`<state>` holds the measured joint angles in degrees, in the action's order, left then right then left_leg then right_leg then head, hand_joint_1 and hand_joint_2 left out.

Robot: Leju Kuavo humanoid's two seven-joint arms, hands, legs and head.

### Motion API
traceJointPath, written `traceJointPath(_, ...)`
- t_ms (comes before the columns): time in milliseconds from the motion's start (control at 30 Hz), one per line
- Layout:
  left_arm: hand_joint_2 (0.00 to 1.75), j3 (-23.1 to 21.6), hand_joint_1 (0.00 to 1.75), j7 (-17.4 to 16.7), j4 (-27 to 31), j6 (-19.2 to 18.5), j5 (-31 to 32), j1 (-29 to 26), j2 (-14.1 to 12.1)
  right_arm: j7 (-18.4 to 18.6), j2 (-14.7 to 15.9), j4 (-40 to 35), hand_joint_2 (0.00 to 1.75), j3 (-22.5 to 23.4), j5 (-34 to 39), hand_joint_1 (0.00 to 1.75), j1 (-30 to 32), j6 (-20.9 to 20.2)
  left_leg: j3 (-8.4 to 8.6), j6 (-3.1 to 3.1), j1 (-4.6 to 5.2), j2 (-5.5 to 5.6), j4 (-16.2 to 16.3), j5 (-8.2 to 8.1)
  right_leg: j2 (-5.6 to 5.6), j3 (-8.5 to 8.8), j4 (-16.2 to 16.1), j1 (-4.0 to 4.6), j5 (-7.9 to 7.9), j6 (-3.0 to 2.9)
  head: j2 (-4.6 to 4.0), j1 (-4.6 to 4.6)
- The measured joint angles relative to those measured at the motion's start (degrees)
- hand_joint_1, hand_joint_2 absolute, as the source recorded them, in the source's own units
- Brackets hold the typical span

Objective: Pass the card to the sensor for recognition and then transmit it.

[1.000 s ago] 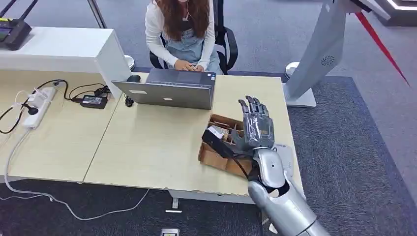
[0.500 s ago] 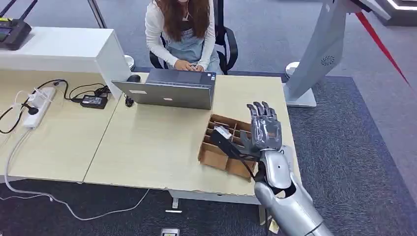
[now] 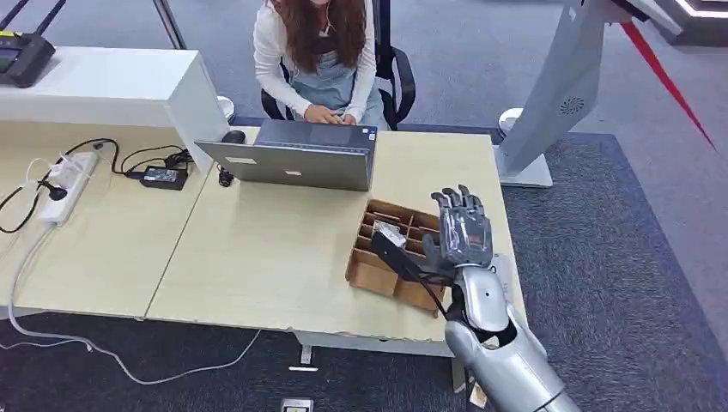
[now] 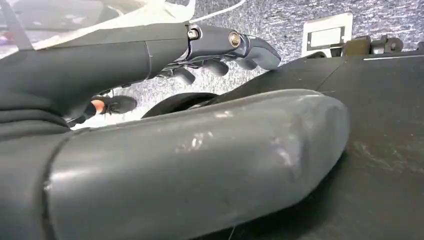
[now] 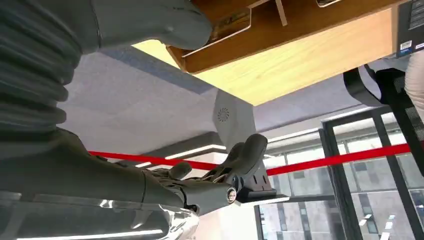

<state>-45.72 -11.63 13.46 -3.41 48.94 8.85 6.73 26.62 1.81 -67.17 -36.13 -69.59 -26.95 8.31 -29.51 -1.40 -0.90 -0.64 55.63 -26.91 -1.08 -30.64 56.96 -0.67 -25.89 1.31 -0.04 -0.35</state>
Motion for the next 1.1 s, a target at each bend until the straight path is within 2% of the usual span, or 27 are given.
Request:
traceJointPath(433,0.0,0.0,0.0,0.4,0.0,0.0,0.4,0.2,0.0,-2.7,-1.7,2.3,1.75,0.3,1.4,0.56,-0.4,1.5,-0.01,0.0,-0.01,0.01,0.0,0.0,0.0,0.0,0.0,0.01,0.0,0.0,0.0,0.0)
traceJointPath(1100,0.0,0.0,0.0,0.4,0.0,-0.1,0.6,0.2,0.0,-3.3,-3.4,6.0,1.75,0.2,1.9,0.54,-0.9,1.7,-0.01,0.0,-0.01,0.01,0.0,0.0,0.0,0.0,0.0,0.01,0.0,0.0,0.0,0.0)
